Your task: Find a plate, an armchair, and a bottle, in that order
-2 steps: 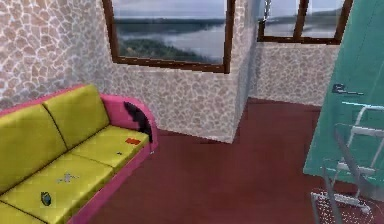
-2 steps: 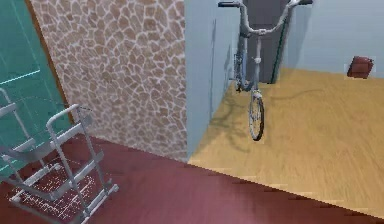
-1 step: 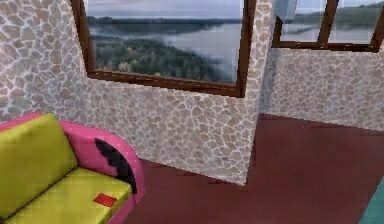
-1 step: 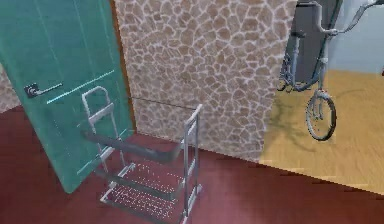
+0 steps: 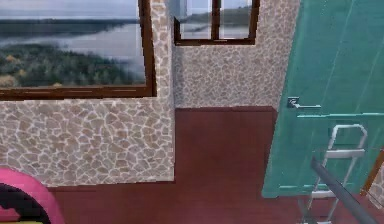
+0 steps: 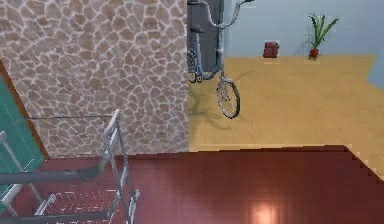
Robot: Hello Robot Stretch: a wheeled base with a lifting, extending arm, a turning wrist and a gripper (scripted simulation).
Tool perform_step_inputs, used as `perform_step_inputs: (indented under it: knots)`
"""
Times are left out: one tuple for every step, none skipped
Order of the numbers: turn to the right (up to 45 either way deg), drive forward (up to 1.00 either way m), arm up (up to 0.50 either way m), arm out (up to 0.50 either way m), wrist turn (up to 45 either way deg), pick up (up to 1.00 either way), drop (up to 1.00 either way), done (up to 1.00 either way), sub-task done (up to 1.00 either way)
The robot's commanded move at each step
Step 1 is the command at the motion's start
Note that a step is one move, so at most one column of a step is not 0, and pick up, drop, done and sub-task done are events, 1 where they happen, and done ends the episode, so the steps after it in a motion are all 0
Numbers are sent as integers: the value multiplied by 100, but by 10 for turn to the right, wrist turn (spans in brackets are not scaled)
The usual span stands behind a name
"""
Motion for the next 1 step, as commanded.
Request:
perform_step_inputs:
  knots:
    - [0, 100, 0, 0, 0, 0, 0, 0, 0]
